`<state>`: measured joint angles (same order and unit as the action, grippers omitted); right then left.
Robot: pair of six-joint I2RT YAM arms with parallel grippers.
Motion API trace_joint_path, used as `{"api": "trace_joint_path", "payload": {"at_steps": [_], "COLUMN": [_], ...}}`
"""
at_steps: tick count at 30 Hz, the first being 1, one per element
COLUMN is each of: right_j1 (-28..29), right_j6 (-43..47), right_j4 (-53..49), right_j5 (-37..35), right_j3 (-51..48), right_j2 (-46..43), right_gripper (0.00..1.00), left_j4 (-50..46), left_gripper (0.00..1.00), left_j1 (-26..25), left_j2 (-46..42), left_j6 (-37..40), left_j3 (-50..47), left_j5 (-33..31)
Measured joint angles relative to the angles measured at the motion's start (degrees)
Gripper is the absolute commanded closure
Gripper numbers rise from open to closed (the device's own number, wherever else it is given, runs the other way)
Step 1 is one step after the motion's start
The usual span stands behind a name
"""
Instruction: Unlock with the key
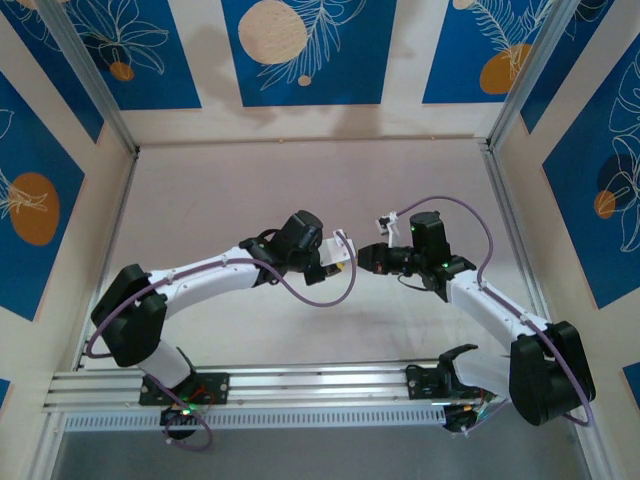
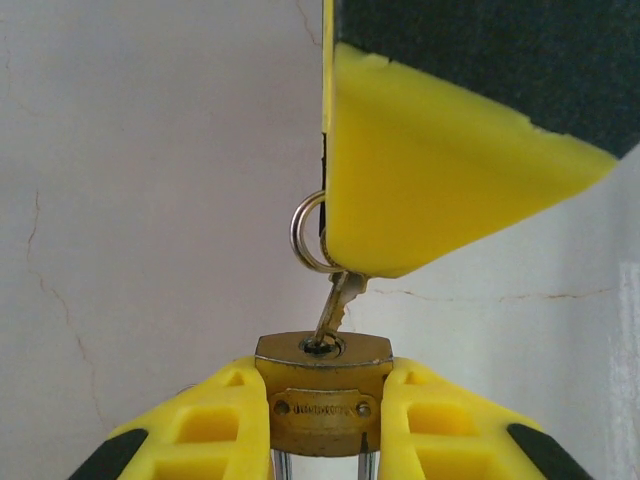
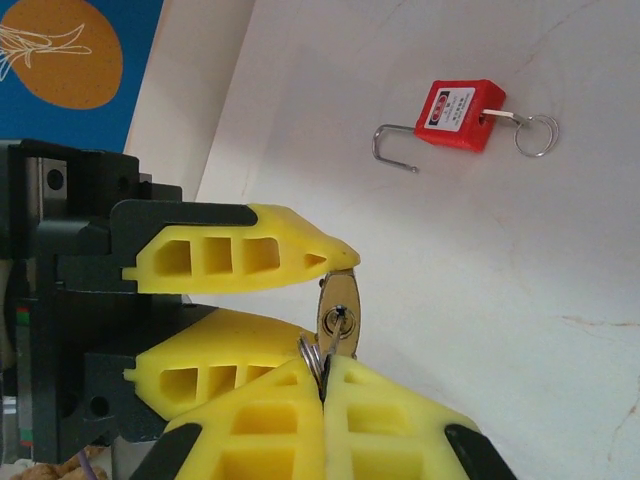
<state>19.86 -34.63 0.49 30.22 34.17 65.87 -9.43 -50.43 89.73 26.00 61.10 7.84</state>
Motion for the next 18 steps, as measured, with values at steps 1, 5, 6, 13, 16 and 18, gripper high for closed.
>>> {"api": "trace_joint_path", "payload": {"at_steps": [1,5,6,13,16,18], "right_j1": [0.0,0.0,0.0,0.0,0.0,0.0], "right_j6": [0.0,-0.4,-0.4,-0.4,-0.5,-0.9], "right_j4": [0.1,0.4,0.4,0.4,0.8,1.6], "right_j5": [0.0,0.2,0.2,0.2,0.3,0.5], "right_j3": [0.0,0.0,0.0,-0.2,-0.2,-0.2], "right_j2": [0.0,0.0,0.0,0.0,0.3,0.8], "right_gripper": [1.0,1.0,1.0,1.0,1.0,1.0], "left_j4": [0.0,0.0,0.0,0.0,0.0,0.0], "left_gripper": [0.85,0.85,0.85,0.86,0.86,0.86], "left_j1": [0.0,0.0,0.0,0.0,-0.1,-0.1], "left_j2": [0.0,0.0,0.0,0.0,0.0,0.0], "left_j6": [0.0,0.0,0.0,0.0,0.0,0.0], "left_j3": [0.0,0.0,0.0,0.0,0.0,0.0], "left_j5": [0.0,-0.2,-0.4,-0.6,-0.6,-0.6]}}
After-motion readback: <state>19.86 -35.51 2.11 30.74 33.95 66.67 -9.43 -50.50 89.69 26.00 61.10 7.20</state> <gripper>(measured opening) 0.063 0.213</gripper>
